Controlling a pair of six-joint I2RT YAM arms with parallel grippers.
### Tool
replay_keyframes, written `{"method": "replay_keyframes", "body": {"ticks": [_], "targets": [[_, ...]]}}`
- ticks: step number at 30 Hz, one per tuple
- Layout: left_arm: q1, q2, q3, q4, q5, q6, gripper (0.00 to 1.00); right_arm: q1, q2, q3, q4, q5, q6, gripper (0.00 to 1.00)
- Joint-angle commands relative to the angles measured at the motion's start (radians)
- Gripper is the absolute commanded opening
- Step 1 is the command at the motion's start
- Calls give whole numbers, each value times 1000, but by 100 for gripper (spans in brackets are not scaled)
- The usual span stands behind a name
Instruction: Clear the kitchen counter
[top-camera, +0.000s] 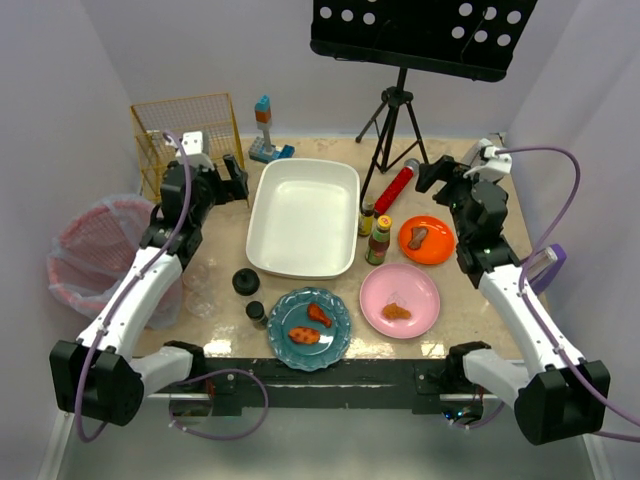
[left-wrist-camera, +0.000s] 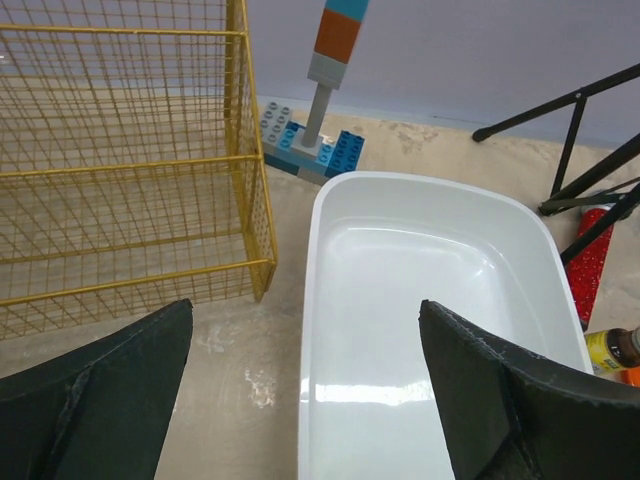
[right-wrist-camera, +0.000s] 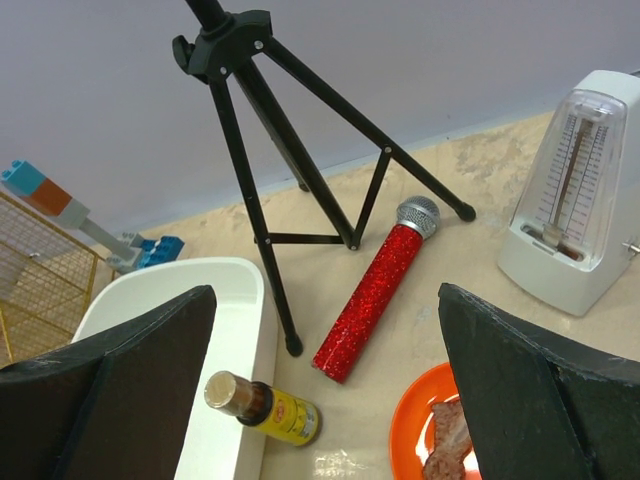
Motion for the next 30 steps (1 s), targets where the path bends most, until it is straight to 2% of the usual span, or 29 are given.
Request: {"method": "replay_keyframes", "body": {"ticks": [1, 4, 10, 15, 20, 21, 22, 25, 28, 30], "targets": [[38, -5, 31, -64, 18, 3, 100, 0, -38, 44, -11, -46, 24, 98], [54, 21, 54, -108, 45, 2, 100, 0, -30, 49, -18, -66, 17, 98], [75, 172, 212, -313, 98, -3, 100, 0, -32, 47, -27, -66, 17, 98], [75, 161, 220, -271, 231, 41, 99, 0, -35, 49, -36, -66, 18, 98], [74, 112, 231, -246, 254, -3, 97, 0, -30, 54, -41, -66, 30, 98], [60, 123, 252, -267, 277, -6, 92, 0, -28, 57, -45, -63, 35, 98], [21, 141, 289, -312, 236, 0, 89, -2, -27, 58, -48, -58, 41, 98], [-179, 192, 398, -442, 45, 26, 85, -3, -13, 61, -60, -41, 62, 98], [-273, 131, 348, -343, 97, -6, 79, 0, 4, 70, -77, -40, 81, 98], [-308, 82, 301, -270, 145, -37, 80, -2, 11, 80, -91, -43, 87, 98]]}}
